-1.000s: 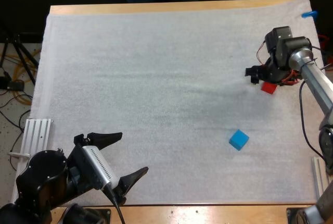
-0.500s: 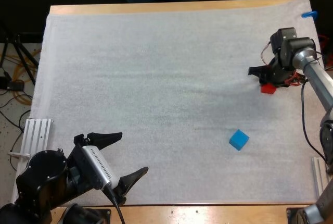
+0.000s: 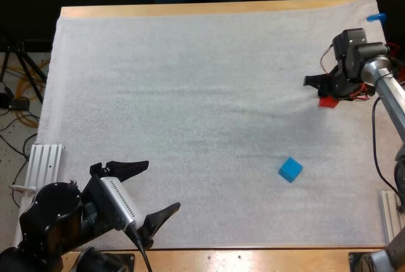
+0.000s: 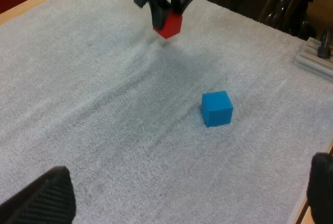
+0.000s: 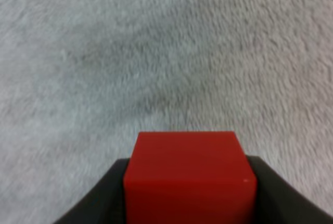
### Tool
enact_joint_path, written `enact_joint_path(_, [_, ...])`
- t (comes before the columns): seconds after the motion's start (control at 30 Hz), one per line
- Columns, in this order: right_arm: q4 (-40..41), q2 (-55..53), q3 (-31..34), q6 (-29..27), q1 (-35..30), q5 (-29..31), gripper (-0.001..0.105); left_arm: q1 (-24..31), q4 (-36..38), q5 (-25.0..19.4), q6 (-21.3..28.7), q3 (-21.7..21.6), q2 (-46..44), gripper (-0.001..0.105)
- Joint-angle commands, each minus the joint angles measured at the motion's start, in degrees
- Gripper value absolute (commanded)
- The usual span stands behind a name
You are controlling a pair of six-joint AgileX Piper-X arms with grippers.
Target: Stack red cube on blue cube
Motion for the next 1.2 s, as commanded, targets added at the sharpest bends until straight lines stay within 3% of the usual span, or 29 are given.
enact_joint_path(0.0, [1.17,-2.21,-0.51,-0.38,-0.02,-0.66,0.020,-0.11,-0.52,0.29,-0.65,-0.27,0.04,0.087])
enact_joint_path(0.23, [4.30,-9.61,-0.51,-2.77,-0.02,-0.66,0.020,-0.11,-0.52,0.29,-0.65,-0.27,0.04,0.087])
enact_joint_path(0.5, [14.92,-17.90,-0.51,-7.97,4.54,-0.66,0.020,-0.11,-0.52,0.29,-0.65,-0.27,0.04,0.087])
enact_joint_path(0.93, [21.23,-22.58,0.30,-6.40,16.99,1.49,0.020,-0.11,2.28,0.29,-0.65,-0.27,0.04,0.087])
enact_joint_path(1.17, [19.92,-25.46,6.16,-3.82,19.93,1.89,0.020,-0.11,2.93,0.29,-0.65,-0.27,0.04,0.087])
